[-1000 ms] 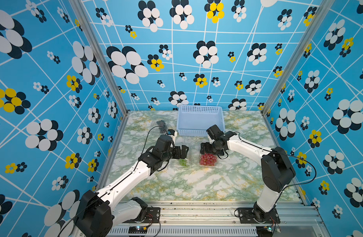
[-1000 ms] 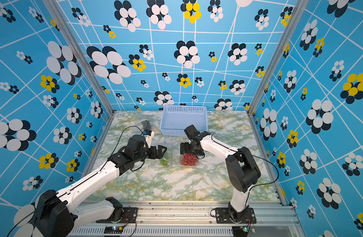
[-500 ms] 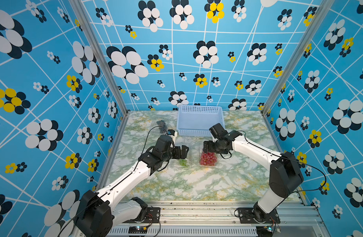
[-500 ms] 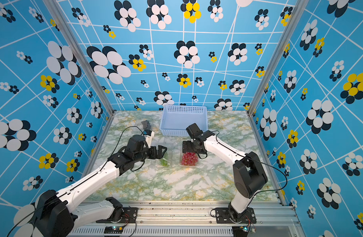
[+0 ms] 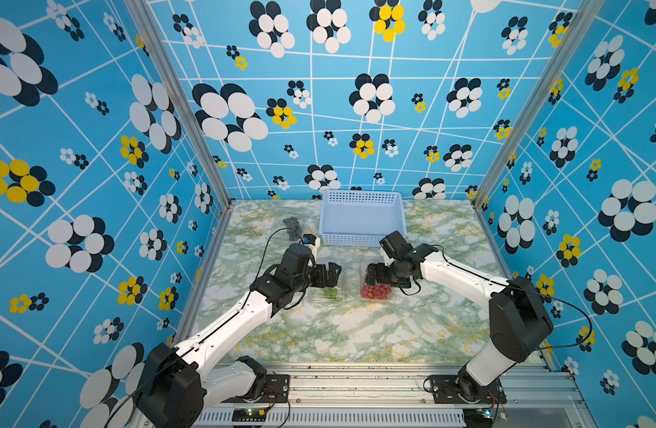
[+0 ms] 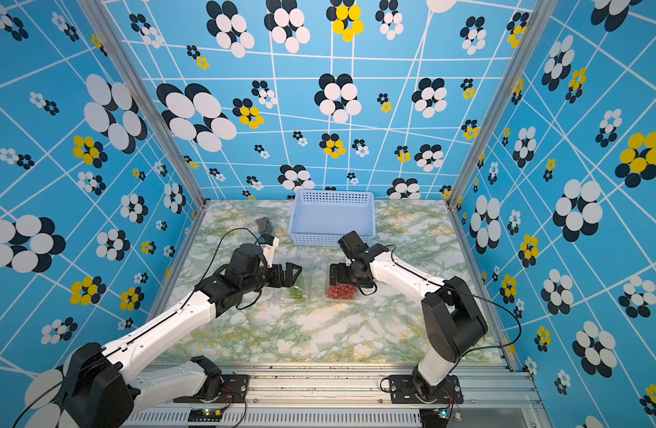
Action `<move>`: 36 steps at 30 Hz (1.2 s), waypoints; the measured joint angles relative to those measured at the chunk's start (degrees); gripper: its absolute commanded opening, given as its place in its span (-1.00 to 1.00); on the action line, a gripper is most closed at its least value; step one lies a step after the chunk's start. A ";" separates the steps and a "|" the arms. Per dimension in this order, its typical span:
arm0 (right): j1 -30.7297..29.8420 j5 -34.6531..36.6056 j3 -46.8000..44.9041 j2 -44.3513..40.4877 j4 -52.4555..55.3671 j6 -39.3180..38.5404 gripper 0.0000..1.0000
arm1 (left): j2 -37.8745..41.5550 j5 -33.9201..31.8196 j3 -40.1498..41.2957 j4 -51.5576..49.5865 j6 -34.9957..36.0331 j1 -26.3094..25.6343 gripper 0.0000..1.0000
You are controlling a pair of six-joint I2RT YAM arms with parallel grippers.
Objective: Pack grapes into containers
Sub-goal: Adjust the grape in the packing box.
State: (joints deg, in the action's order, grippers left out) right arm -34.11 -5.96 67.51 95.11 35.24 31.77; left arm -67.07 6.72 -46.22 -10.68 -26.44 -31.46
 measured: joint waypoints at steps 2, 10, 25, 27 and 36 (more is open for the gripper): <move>0.00 0.02 0.00 -0.35 0.02 0.04 0.98 | 0.00 0.00 0.00 0.00 0.00 0.00 0.99; 0.00 0.94 0.04 -1.20 0.07 0.02 0.98 | 0.00 0.00 0.00 -0.02 0.00 0.00 0.99; -0.02 0.20 0.02 -1.79 -0.28 0.20 0.98 | -0.02 0.15 0.00 0.00 0.00 0.00 0.99; -0.02 -0.24 -0.07 -1.79 -0.81 0.28 0.99 | -0.02 0.17 0.00 0.00 0.00 0.00 0.99; -0.39 -0.85 -1.33 -0.39 -2.97 0.63 0.98 | -0.44 0.15 0.00 -0.02 0.02 0.00 0.99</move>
State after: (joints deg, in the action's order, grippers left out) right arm -34.50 -6.81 66.17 94.72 32.27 32.40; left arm -67.51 6.87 -46.22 -10.70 -26.41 -31.46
